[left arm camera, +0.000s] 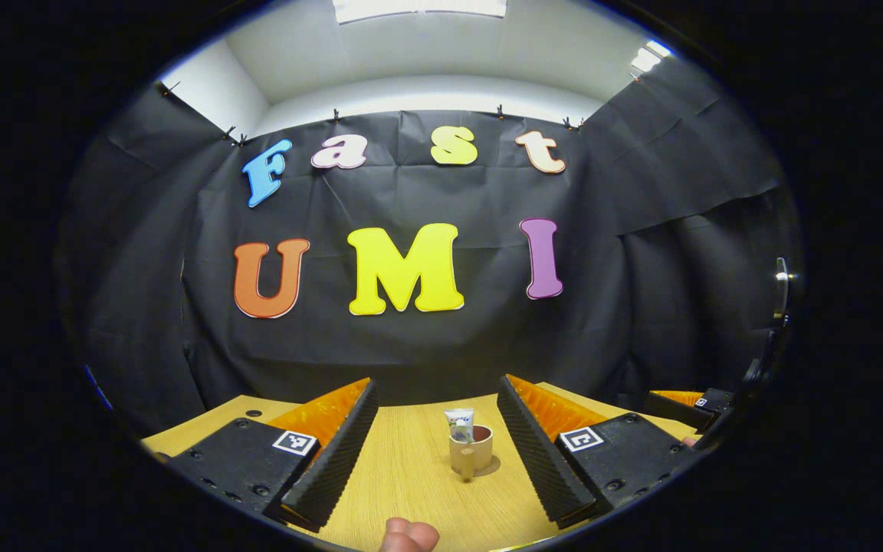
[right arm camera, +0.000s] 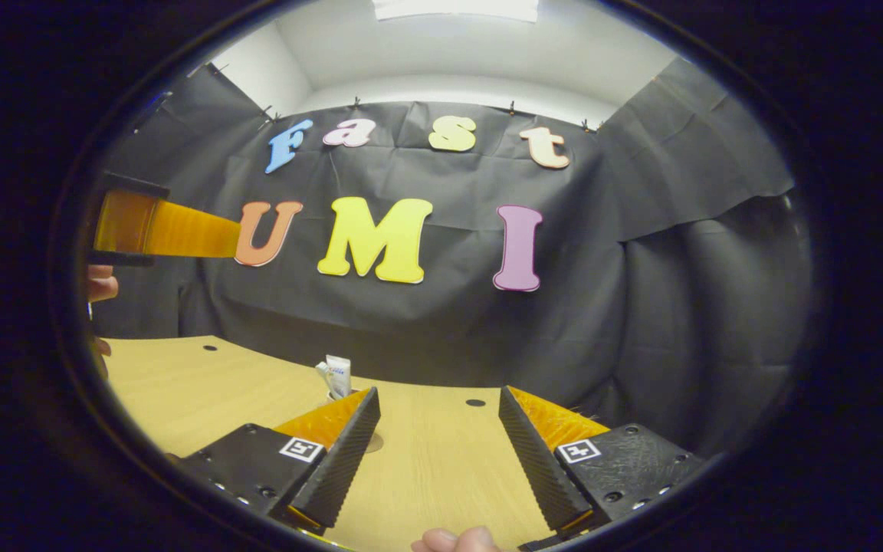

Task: Put the toothbrush and toothpaste on the desktop into the cup, then pick up the cup and place it on the coaster on the desktop.

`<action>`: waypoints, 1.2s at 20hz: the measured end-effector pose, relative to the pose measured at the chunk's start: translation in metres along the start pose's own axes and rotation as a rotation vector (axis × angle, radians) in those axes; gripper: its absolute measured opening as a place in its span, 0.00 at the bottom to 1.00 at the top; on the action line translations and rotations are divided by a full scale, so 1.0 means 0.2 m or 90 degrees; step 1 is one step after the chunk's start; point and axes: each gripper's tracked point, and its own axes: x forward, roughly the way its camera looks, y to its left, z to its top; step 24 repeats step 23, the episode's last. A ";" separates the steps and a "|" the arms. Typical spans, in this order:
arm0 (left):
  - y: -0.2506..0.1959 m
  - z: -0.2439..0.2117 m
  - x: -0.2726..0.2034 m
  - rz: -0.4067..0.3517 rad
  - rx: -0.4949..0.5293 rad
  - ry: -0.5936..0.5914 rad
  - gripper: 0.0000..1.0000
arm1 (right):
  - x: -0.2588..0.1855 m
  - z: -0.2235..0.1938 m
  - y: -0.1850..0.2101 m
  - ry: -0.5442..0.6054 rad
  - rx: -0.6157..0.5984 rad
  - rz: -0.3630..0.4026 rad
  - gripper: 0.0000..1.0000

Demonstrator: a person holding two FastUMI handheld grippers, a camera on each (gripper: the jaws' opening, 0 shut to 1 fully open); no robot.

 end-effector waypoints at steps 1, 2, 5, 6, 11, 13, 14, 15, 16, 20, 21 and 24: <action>0.00 -0.02 -0.01 0.002 0.000 0.006 0.95 | 0.00 0.01 -0.02 0.002 0.010 -0.005 0.96; 0.00 -0.04 -0.02 0.007 0.003 0.011 0.99 | 0.00 0.02 -0.04 0.004 0.018 -0.011 0.96; 0.01 -0.11 -0.08 0.015 -0.006 0.028 0.99 | 0.01 0.03 -0.09 0.006 0.033 -0.025 0.96; 0.02 -0.12 -0.09 0.021 -0.013 0.032 0.99 | 0.02 0.02 -0.10 0.009 0.036 -0.029 0.95; 0.11 -0.16 -0.11 0.044 -0.041 0.041 0.99 | 0.03 0.02 -0.11 0.008 0.037 -0.034 0.96; 0.14 -0.15 -0.12 0.052 -0.042 0.032 0.99 | 0.04 0.02 -0.10 0.003 0.036 -0.035 0.96; 0.14 -0.15 -0.11 0.047 -0.042 0.029 0.99 | 0.04 0.01 -0.07 0.009 0.035 -0.031 0.95; 0.14 -0.16 -0.10 0.045 -0.040 0.031 0.99 | 0.05 0.00 -0.05 0.013 0.032 -0.027 0.95; 0.14 -0.16 -0.09 0.045 -0.039 0.031 0.99 | 0.06 0.00 -0.04 0.014 0.027 -0.025 0.95; 0.12 -0.19 -0.07 0.033 -0.042 0.030 0.99 | 0.06 0.00 -0.05 0.011 0.021 -0.026 0.96; 0.12 -0.21 -0.06 0.033 -0.044 0.035 0.99 | 0.06 0.00 -0.05 0.012 0.022 -0.026 0.96; 0.12 -0.23 -0.05 0.031 -0.049 0.044 0.99 | 0.07 0.00 -0.05 0.011 0.022 -0.027 0.96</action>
